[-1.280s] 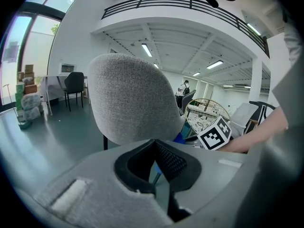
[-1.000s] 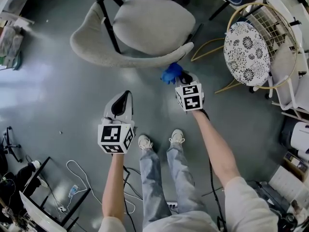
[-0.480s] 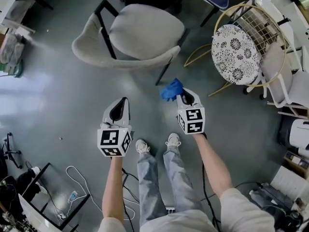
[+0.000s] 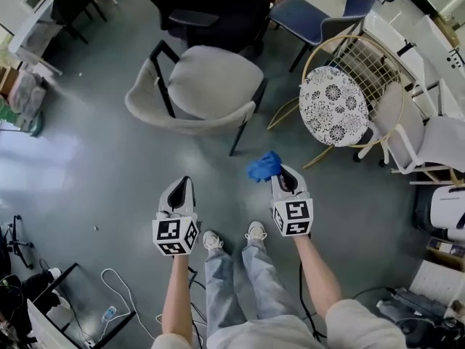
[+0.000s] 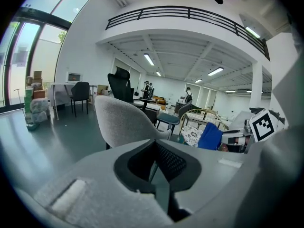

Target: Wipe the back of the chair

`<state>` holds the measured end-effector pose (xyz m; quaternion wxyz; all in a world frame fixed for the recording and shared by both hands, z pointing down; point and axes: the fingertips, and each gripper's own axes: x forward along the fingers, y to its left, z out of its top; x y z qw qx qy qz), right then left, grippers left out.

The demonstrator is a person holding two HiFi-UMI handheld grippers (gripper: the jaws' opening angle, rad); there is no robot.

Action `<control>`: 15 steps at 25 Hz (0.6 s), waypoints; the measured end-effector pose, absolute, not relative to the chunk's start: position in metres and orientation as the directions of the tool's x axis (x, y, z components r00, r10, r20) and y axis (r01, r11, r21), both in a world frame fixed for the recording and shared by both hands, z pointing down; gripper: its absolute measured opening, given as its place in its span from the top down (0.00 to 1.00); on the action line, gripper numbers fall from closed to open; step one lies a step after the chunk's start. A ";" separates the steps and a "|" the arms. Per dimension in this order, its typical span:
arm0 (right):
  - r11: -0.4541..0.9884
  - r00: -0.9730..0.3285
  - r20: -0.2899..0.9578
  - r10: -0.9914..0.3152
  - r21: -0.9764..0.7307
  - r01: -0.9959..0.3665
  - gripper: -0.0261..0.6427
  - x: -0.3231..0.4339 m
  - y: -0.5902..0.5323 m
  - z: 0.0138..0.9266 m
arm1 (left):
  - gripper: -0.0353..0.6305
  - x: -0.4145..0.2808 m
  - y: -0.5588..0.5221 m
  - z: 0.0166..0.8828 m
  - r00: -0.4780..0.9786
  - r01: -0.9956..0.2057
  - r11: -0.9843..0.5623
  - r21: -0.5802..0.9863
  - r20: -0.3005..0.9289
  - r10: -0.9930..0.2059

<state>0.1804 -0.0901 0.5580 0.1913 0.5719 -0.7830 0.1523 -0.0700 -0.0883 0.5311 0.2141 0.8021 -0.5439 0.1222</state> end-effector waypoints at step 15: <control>0.268 -0.249 0.342 -0.906 0.009 -0.963 0.90 0.197 -0.100 0.382 | 0.94 -0.091 -0.085 0.385 0.316 -0.946 -0.267 0.181 0.343 -0.885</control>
